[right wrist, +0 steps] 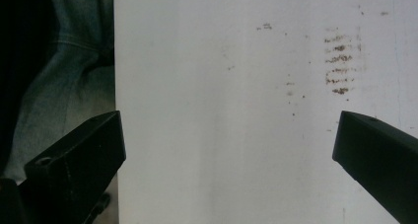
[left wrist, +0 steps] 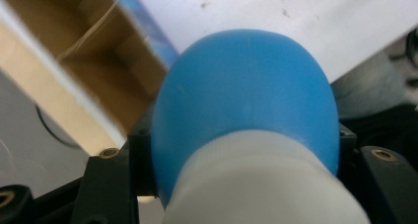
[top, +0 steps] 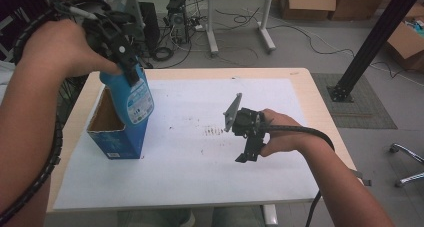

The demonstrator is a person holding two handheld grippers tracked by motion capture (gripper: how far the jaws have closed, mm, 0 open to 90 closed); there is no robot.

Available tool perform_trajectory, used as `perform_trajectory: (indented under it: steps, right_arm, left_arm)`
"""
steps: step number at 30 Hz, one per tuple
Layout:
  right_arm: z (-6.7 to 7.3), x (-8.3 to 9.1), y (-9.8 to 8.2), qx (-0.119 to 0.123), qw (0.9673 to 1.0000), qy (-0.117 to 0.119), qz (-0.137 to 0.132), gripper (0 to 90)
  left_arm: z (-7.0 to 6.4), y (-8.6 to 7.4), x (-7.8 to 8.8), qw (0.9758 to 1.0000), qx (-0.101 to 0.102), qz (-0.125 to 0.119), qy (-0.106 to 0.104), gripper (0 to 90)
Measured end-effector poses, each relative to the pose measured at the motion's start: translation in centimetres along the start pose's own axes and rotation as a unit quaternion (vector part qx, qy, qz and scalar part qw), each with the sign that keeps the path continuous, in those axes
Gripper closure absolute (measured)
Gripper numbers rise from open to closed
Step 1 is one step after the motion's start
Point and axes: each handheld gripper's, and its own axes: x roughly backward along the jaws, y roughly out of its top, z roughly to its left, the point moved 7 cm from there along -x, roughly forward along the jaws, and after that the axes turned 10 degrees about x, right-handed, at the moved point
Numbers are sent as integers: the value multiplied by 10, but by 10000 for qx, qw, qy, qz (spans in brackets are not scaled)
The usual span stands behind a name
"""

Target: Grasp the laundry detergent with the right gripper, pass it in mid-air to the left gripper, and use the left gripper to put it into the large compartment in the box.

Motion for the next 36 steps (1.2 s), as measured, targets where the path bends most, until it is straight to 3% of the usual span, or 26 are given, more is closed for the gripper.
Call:
perform_trajectory:
  steps: [2,5,7,11,12,13,17,24,33,36]
  right_arm:
    - [0,1,-1,41,10000,23,84,0]
    - [1,2,-5,64,9998,58,205,0]
    - [3,1,-7,72,9996,93,274,0]
    - [5,-1,-12,68,9992,136,356,0]
    - [5,-1,-13,62,9992,132,361,0]
    - [5,-1,-14,53,9993,139,356,0]
    - [5,-1,-16,18,9993,134,338,0]
    - [6,1,-18,44,9995,86,298,0]
    - [8,1,-18,43,9995,79,311,0]
    - [8,0,-19,6,9995,79,304,0]
  left_arm:
    - [11,-1,6,9992,409,34,-30,385]
    - [23,-2,12,9963,854,35,13,385]
    - [31,-2,15,9946,1033,29,66,386]
    - [45,0,19,9888,1486,-19,106,386]
    - [45,0,19,9888,1486,-19,106,386]
    - [52,1,19,9863,1644,-56,129,386]
    - [61,3,15,9829,1833,-88,174,386]
    - [74,6,-9,9813,1913,-66,186,386]
    - [85,8,-51,9814,1910,56,186,385]
    - [87,7,-66,9804,1960,122,180,385]
